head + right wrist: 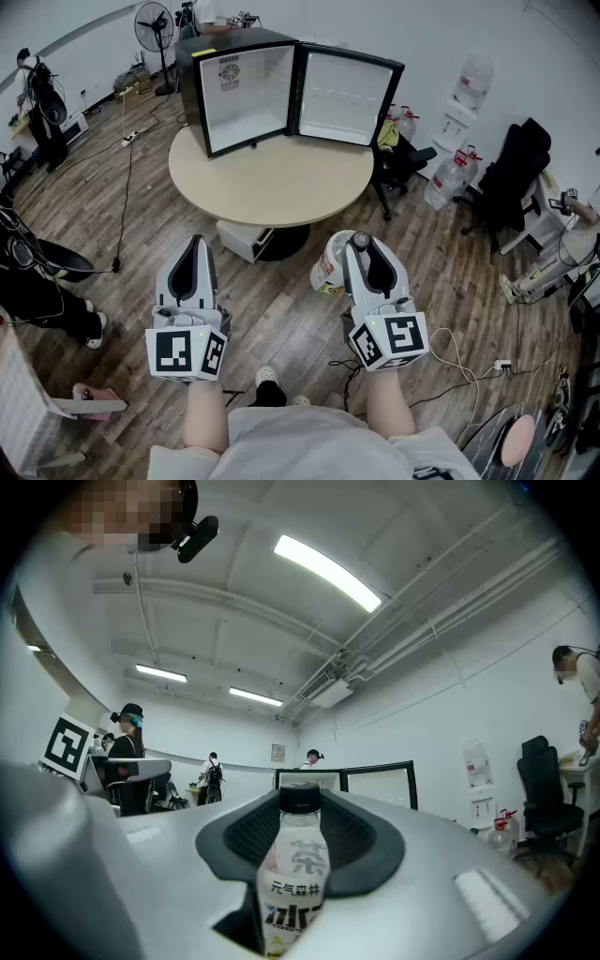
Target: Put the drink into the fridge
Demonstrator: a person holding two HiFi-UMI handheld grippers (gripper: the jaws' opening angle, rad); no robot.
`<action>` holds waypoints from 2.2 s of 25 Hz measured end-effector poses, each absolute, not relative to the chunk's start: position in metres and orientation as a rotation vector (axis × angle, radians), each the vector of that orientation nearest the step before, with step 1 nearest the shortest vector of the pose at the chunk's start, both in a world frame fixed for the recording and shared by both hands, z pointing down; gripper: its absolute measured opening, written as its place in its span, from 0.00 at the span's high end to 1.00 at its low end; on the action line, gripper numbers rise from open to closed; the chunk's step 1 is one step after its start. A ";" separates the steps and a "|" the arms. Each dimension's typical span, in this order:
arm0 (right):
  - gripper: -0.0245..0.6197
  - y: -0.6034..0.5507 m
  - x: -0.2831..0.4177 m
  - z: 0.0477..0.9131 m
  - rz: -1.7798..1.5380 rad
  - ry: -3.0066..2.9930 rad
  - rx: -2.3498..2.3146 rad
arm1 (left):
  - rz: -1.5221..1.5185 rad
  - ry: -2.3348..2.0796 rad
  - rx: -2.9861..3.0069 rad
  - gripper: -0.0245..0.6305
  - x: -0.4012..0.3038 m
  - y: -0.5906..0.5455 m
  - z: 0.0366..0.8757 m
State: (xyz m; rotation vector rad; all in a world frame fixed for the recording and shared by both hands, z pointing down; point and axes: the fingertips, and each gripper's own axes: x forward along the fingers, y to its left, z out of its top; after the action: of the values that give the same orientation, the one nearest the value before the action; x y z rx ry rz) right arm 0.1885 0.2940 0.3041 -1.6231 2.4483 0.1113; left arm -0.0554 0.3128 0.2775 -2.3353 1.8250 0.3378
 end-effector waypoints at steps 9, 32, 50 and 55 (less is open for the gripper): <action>0.74 0.312 0.198 0.302 0.123 2.440 -1.625 | 0.344 1.804 -2.337 0.95 -0.044 0.328 0.274; 0.74 0.223 0.163 0.307 0.094 2.392 -1.702 | 0.350 1.766 -2.356 0.95 -0.086 0.239 0.271; 0.74 0.144 0.137 0.316 0.076 2.390 -1.703 | 0.364 1.778 -2.357 0.95 -0.117 0.162 0.283; 0.74 0.100 0.137 0.313 0.076 2.402 -1.672 | 0.370 1.786 -2.336 0.95 -0.115 0.124 0.277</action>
State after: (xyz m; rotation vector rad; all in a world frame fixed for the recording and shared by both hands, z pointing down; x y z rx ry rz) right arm 0.1370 0.1003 0.3127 -1.6719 2.4019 0.0757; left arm -0.1152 0.1242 0.2769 -2.3364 1.7858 0.3700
